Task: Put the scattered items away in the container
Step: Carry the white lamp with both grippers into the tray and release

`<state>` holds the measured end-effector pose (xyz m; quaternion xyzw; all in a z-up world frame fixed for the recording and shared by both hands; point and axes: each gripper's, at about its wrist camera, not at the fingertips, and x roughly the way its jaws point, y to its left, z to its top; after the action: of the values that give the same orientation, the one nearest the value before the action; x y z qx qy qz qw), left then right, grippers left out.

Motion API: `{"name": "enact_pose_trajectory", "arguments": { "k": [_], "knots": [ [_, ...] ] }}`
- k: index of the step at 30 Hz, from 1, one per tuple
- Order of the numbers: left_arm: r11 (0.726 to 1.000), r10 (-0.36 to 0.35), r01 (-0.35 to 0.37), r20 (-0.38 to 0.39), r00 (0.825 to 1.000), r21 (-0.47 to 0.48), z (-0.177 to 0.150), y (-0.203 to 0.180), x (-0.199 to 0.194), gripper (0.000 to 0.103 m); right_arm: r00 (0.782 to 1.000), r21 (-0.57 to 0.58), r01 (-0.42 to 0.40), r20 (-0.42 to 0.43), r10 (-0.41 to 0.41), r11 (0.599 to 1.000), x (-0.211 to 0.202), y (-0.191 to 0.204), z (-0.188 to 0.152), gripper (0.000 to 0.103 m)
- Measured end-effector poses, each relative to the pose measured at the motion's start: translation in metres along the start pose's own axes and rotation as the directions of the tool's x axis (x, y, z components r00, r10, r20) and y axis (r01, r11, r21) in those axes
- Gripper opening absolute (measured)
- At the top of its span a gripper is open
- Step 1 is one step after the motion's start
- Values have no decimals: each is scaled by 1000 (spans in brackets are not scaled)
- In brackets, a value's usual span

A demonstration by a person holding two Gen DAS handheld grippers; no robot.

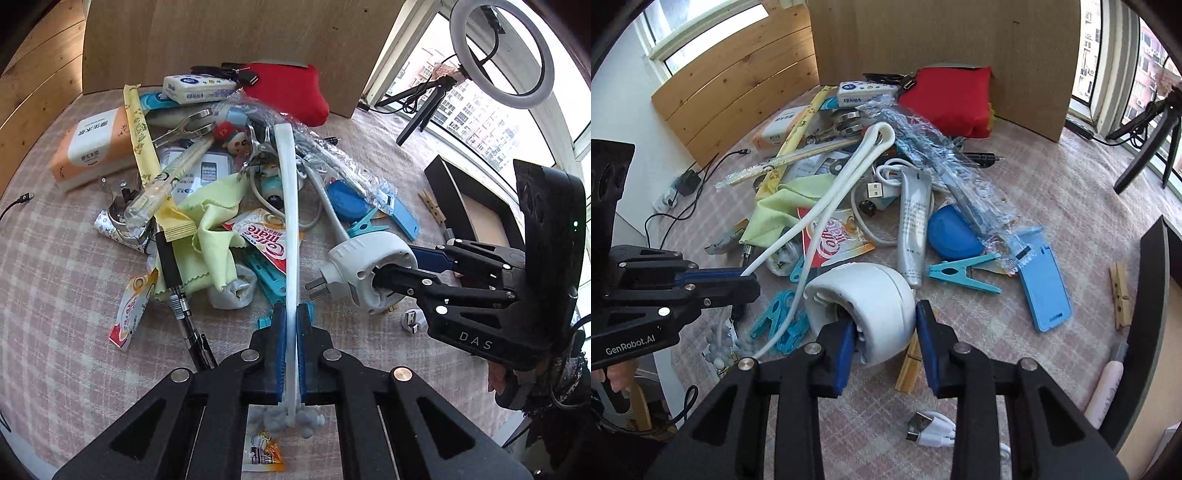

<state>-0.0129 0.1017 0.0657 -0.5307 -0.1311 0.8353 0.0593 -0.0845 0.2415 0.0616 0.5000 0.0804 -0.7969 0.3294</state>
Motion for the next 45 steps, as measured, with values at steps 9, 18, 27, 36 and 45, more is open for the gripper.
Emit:
{"name": "enact_pose_trajectory", "arguments": {
  "k": [9,18,27,36,45],
  "knots": [
    [1000,-14,13,55,998,12,4,-15,-20,4,996,100,-40,77,33,994,-29,-16,-4,31],
    [998,-59,55,101,993,43,15,-38,-43,4,984,193,-11,175,-24,981,-90,-50,-21,31],
    [976,-175,157,112,978,149,45,-111,-43,4,955,380,144,189,-229,914,-157,-137,-70,31],
    [928,-302,274,80,950,253,71,-226,-10,4,933,455,256,114,-341,853,-175,-192,-106,31],
    [892,-346,323,19,938,315,68,-297,42,12,933,553,247,85,-349,796,-173,-223,-120,38]
  ]
}}
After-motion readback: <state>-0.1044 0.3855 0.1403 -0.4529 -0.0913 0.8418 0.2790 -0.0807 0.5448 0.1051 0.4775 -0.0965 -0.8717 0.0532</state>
